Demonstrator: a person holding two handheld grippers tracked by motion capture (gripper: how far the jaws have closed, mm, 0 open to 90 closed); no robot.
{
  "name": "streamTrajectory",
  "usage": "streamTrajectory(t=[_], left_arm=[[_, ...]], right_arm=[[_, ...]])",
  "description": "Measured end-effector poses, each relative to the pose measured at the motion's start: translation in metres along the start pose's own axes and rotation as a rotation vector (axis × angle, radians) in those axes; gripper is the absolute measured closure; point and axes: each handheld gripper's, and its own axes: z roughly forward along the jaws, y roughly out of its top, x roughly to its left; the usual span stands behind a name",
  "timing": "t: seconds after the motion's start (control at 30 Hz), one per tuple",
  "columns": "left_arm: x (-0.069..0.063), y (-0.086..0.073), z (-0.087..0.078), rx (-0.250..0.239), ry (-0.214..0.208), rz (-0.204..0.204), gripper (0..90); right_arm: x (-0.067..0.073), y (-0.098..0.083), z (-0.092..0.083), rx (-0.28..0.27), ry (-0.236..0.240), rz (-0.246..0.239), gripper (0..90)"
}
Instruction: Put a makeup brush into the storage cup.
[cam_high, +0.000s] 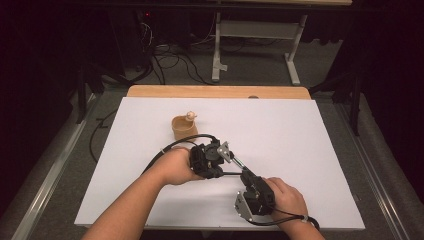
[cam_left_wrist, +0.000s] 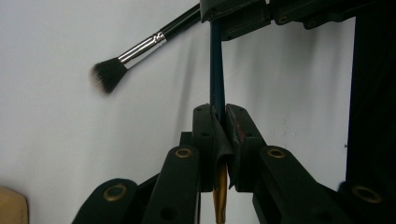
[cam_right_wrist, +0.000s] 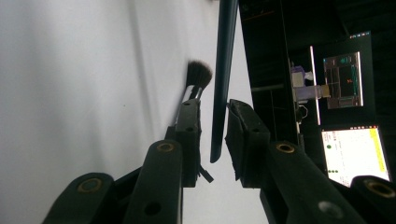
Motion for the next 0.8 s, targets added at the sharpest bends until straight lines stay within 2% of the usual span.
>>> streamTrajectory(t=[0.37,0.4,0.57,0.8], left_arm=[[-0.0002,0.0000,0.0018,-0.002,-0.003,-0.004,82.7],[0.0000,0.0000,0.0016,-0.001,-0.004,-0.004,82.7],[0.0003,-0.0006,0.0019,-0.001,-0.005,-0.008,82.6],[0.0013,-0.0007,0.0019,0.010,-0.006,-0.002,82.6]], right_arm=[[0.0000,0.0001,-0.0007,0.004,-0.005,-0.002,83.0],[0.0003,0.0001,-0.0001,-0.009,0.001,0.008,83.4],[0.0000,0.0005,-0.0018,0.005,-0.016,0.004,85.9],[0.0001,0.0007,-0.0013,0.002,-0.004,0.010,86.6]])
